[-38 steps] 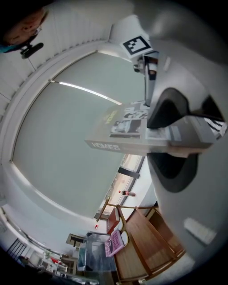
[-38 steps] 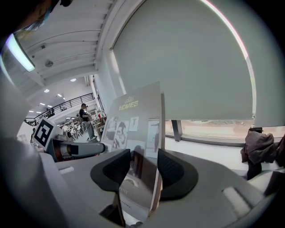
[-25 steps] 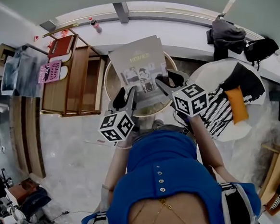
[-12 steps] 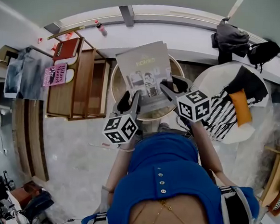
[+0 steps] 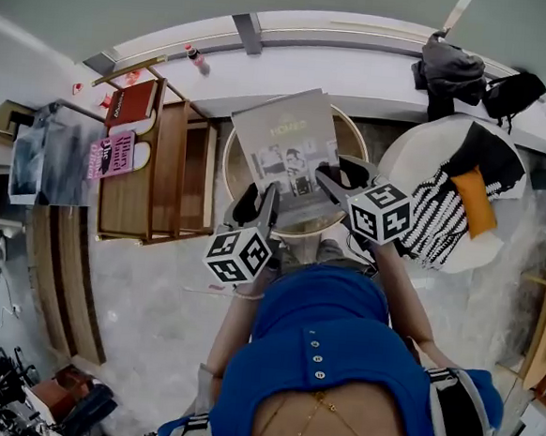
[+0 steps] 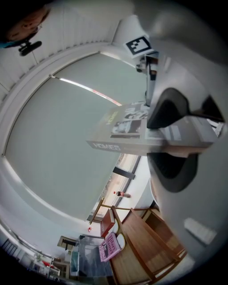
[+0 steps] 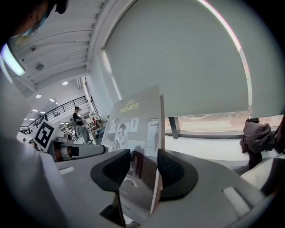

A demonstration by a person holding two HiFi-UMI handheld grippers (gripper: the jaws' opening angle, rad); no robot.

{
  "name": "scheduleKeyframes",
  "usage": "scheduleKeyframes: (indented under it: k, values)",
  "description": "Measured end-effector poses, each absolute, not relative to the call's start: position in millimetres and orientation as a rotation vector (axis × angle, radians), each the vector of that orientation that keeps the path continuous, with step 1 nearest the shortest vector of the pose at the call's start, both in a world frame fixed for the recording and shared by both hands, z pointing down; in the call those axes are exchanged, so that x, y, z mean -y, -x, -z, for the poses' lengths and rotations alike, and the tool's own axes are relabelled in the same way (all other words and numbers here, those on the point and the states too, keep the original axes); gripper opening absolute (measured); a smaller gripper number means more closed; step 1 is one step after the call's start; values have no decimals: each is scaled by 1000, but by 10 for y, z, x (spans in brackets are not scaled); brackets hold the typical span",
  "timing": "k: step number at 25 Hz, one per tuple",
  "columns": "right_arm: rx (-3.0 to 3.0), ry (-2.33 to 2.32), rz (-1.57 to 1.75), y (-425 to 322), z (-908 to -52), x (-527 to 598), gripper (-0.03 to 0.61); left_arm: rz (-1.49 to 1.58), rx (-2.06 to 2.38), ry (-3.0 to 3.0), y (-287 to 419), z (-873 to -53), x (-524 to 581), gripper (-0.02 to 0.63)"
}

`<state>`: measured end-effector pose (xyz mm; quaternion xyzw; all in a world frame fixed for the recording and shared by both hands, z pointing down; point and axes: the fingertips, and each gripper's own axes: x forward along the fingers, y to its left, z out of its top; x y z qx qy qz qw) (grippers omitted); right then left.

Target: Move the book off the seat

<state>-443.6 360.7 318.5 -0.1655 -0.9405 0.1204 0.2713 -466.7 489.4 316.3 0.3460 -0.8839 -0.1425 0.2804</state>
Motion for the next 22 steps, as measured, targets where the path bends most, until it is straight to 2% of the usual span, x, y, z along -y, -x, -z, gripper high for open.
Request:
scheduleKeyframes:
  k: [13, 22]
  values:
    - [2464, 378, -363, 4602, -3500, -3606, 176, 380, 2266, -948, 4887, -3500, -4884, 158]
    - [2375, 343, -419, 4771, -4126, -3554, 176, 376, 2182, -910, 5069, -4114, -4834, 157]
